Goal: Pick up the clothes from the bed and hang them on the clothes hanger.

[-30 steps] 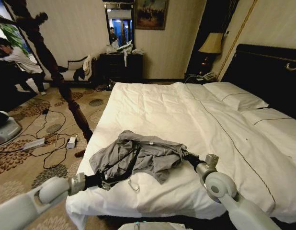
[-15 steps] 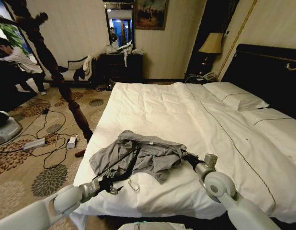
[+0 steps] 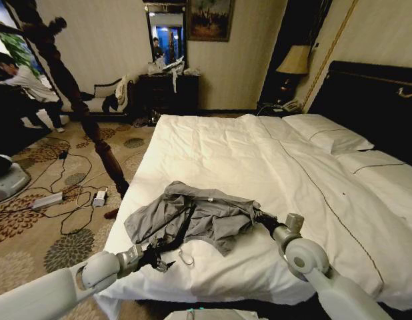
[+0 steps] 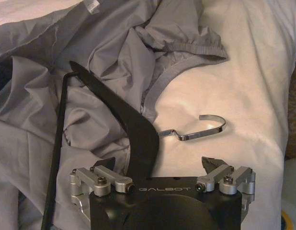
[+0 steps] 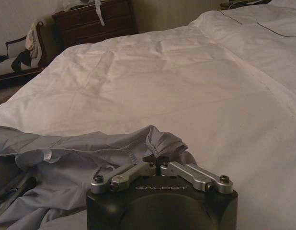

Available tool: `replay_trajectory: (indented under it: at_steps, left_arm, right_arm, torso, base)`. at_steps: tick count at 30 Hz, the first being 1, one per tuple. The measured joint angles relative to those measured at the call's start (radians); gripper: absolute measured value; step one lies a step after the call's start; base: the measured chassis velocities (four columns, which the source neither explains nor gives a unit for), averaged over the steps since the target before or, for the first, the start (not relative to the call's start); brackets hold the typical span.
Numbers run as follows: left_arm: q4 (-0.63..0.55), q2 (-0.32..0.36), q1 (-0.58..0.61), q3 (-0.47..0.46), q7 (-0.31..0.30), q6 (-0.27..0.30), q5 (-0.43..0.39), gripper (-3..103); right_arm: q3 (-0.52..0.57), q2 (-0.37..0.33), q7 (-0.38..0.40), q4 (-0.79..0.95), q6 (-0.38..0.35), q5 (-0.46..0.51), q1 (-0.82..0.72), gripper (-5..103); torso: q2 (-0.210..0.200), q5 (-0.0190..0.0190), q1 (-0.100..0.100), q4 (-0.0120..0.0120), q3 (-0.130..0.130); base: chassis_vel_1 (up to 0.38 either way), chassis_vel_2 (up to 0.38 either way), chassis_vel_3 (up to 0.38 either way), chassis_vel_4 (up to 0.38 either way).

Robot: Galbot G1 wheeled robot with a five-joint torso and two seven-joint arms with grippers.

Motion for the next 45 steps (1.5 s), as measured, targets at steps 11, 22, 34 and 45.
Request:
replay_trajectory:
  at_steps: [11, 22, 34, 45]
  left_arm:
    - [0.029, -0.018, 0.002, 0.025, -0.006, 0.008, -0.002, 98]
    - [0.038, -0.024, 0.025, 0.007, -0.010, 0.009, -0.004, 62]
    - [0.010, -0.015, 0.110, -0.097, 0.004, 0.008, 0.000, 23]
    - [-0.047, -0.011, 0.252, -0.277, 0.015, -0.004, -0.006, 23]
  right_arm:
    - [0.003, -0.003, 0.005, 0.001, 0.000, 0.007, -0.003, 0]
    - [0.001, -0.001, 0.005, 0.000, 0.000, 0.007, -0.004, 0]
    - [-0.002, 0.004, 0.005, -0.002, 0.000, 0.004, -0.004, 0]
    - [-0.007, 0.010, 0.004, -0.002, 0.000, -0.003, -0.003, 0]
  torso:
    - [0.000, 0.0000, 0.000, 0.0000, 0.000]
    - [0.000, 0.0001, 0.000, 0.0000, 0.000]
    - [0.000, 0.0000, 0.000, 0.0000, 0.000]
    - [0.000, 0.0000, 0.000, 0.0001, 0.000]
  base:
    - [0.000, 0.000, 0.000, 0.000]
    - [0.000, 0.000, 0.000, 0.000]
    - [0.000, 0.000, 0.000, 0.000]
    - [0.000, 0.000, 0.000, 0.000]
